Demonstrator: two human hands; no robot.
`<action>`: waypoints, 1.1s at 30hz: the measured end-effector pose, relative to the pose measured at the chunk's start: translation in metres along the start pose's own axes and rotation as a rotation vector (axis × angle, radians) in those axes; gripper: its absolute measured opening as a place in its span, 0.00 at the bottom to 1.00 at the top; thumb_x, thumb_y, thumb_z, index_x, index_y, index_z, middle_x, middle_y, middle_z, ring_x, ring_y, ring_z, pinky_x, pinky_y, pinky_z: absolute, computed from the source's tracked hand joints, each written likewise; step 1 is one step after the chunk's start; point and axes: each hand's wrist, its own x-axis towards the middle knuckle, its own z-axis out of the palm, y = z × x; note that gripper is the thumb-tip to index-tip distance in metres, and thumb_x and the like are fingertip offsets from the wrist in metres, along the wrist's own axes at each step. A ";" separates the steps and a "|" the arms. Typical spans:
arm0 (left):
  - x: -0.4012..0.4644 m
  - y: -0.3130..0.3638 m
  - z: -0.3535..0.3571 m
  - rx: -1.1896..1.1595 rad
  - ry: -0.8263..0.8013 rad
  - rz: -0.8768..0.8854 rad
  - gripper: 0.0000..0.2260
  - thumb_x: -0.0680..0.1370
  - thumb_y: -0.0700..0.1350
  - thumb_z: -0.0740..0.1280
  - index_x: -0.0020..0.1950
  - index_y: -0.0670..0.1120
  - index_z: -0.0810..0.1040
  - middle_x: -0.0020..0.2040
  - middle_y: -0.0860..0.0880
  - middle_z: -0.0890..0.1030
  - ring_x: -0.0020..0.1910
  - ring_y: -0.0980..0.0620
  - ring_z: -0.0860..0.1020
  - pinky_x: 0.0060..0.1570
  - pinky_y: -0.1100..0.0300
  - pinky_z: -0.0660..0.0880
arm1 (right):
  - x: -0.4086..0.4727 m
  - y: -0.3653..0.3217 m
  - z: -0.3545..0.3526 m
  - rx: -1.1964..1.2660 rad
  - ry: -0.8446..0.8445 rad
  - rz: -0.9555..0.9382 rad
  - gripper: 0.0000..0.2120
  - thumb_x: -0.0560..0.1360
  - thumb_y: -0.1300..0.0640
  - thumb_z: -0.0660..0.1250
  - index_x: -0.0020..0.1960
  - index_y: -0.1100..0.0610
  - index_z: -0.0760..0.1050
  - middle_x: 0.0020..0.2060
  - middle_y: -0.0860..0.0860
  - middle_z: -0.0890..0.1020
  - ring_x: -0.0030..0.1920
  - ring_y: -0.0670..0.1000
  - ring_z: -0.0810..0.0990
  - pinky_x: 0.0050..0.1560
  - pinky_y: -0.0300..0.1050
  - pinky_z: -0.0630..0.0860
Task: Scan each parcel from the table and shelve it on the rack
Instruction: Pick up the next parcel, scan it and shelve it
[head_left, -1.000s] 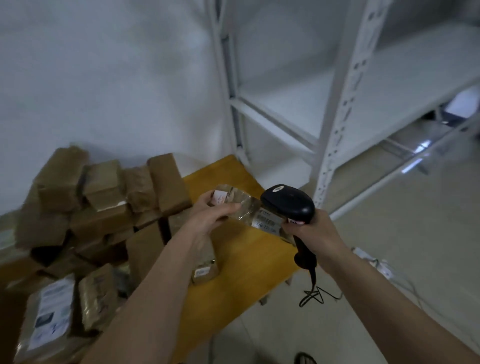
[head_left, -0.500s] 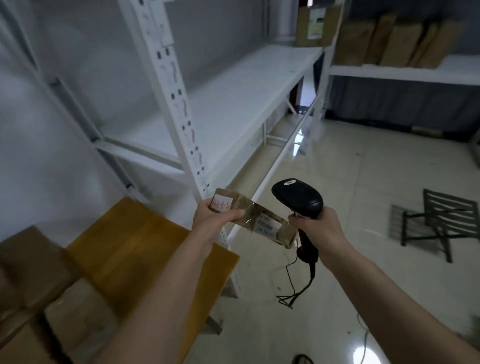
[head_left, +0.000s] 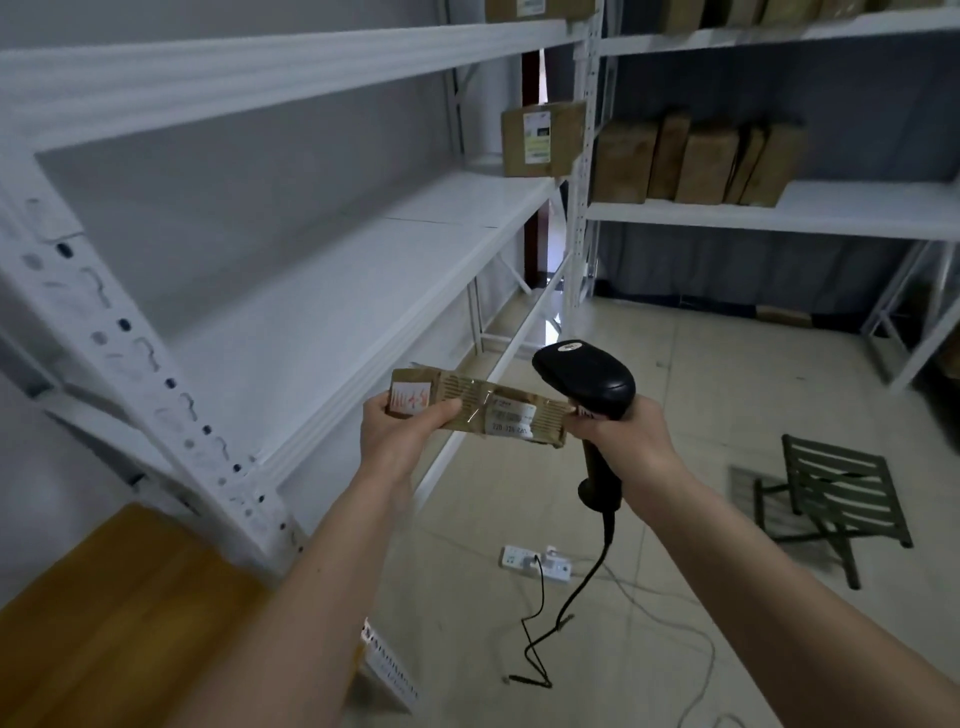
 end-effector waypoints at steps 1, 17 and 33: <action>0.007 0.005 0.009 -0.022 0.011 0.012 0.38 0.55 0.50 0.81 0.62 0.46 0.74 0.54 0.49 0.83 0.52 0.54 0.82 0.50 0.63 0.76 | 0.012 -0.005 -0.005 0.006 -0.001 -0.012 0.10 0.69 0.70 0.69 0.37 0.57 0.76 0.33 0.54 0.77 0.35 0.51 0.75 0.35 0.42 0.71; 0.233 0.091 0.164 -0.444 0.088 -0.059 0.10 0.67 0.44 0.78 0.46 0.46 0.82 0.38 0.51 0.84 0.42 0.55 0.81 0.46 0.59 0.78 | 0.299 -0.092 -0.046 0.074 -0.040 -0.151 0.12 0.68 0.67 0.73 0.44 0.52 0.77 0.38 0.54 0.81 0.40 0.54 0.79 0.49 0.52 0.77; 0.424 0.147 0.295 -0.419 0.264 -0.087 0.16 0.68 0.53 0.77 0.48 0.48 0.75 0.45 0.48 0.81 0.43 0.52 0.80 0.32 0.59 0.79 | 0.543 -0.142 -0.051 0.194 -0.196 -0.081 0.13 0.69 0.68 0.71 0.48 0.54 0.75 0.46 0.56 0.80 0.48 0.57 0.80 0.55 0.55 0.78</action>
